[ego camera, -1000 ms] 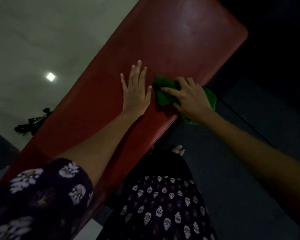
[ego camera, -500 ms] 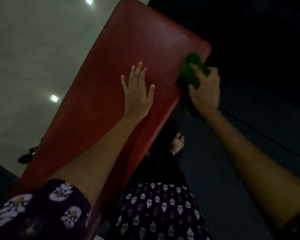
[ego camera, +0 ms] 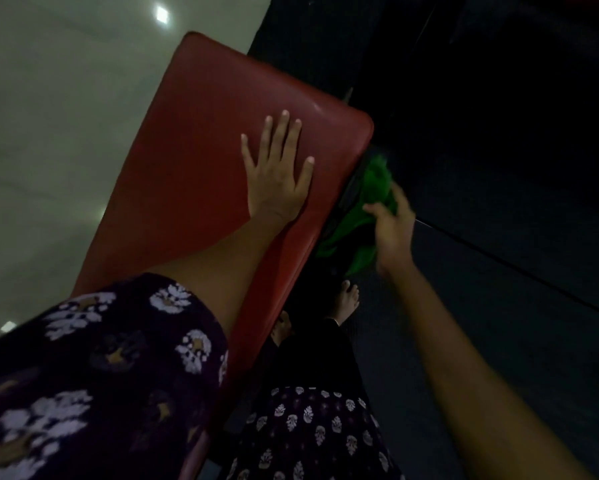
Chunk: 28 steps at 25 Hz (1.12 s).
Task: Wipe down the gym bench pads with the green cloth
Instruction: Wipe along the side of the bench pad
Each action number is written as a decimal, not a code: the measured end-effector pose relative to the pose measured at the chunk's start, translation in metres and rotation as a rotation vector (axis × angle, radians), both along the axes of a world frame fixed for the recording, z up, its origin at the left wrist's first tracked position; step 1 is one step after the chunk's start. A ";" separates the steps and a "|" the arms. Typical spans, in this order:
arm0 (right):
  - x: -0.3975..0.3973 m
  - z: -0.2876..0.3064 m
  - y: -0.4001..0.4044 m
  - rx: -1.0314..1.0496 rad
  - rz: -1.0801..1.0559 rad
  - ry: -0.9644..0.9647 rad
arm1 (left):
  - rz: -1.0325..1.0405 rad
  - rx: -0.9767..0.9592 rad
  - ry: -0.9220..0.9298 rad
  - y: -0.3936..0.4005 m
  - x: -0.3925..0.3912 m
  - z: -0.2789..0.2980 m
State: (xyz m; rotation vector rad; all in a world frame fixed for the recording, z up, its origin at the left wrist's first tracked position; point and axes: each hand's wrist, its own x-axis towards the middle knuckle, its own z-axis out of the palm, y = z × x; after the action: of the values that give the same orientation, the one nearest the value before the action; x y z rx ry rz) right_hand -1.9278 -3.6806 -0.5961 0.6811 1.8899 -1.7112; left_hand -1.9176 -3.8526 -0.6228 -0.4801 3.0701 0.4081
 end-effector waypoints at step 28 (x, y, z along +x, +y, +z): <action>-0.224 0.006 -0.108 0.130 1.146 0.124 | 0.708 0.030 -0.005 -0.093 -0.061 0.013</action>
State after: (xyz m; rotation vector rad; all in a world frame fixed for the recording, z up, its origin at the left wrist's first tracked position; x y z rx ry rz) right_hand -2.1513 -3.7890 -0.5903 -0.4566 1.8651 -0.8804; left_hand -1.9791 -3.9458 -0.6099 -1.5554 2.7791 0.4425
